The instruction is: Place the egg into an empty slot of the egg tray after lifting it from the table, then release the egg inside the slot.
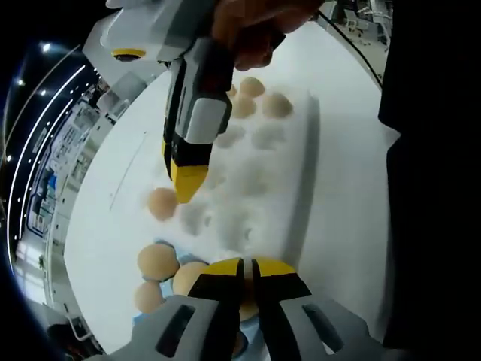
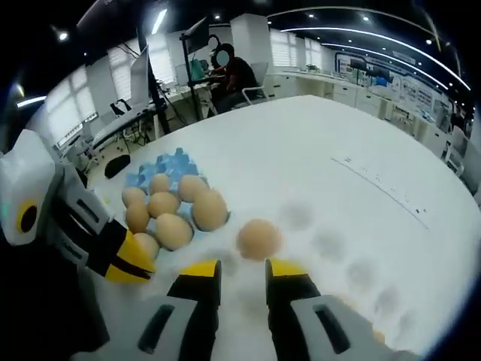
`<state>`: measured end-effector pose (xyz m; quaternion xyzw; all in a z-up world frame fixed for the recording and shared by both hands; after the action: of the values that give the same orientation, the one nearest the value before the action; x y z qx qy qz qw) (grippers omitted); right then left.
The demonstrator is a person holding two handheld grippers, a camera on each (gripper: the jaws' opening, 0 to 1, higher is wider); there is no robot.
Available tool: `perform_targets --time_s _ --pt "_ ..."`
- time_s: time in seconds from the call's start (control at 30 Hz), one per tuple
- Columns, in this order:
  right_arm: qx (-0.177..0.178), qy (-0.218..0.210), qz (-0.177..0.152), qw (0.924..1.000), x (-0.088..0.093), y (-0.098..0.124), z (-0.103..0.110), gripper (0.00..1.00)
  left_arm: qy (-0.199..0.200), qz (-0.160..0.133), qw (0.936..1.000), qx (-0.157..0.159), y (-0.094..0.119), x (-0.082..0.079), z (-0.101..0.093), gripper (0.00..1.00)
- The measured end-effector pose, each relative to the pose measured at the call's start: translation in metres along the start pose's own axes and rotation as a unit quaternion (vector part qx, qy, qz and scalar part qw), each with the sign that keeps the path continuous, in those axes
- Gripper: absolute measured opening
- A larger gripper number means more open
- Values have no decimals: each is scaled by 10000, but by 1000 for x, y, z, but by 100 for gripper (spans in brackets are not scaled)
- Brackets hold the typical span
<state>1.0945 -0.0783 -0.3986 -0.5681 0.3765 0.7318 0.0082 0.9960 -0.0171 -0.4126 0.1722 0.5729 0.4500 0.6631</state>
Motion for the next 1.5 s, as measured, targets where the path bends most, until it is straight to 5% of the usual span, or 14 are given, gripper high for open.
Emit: perform_targets --time_s 0.4,0.53,0.8,1.5 --pt "86 545 81 9984 0 -30 -9 27 83 -33 10000 15 -1 0 2 5" --pt "111 284 45 9995 1 -32 -13 27 49 -10 10000 2 -1 0 1 5" --pt "180 571 209 9980 1 -35 -9 27 40 0 10000 -13 -1 -1 0 5" --pt "314 179 154 9992 -2 -28 -10 27 -25 175 9998 -39 0 -2 -1 5"
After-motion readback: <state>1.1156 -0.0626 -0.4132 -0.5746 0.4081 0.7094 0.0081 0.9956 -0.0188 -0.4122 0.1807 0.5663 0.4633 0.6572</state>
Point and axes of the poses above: the point that each gripper's makers call its tool centre point, and the gripper's own axes: y roughly backward along the fingers, z roughly to its left, x roughly out of its underside, the point moved 3 cm from there along y, roughly backward along the fingers, and after that the axes turned 10 degrees about -z, right-handed, at the moved point
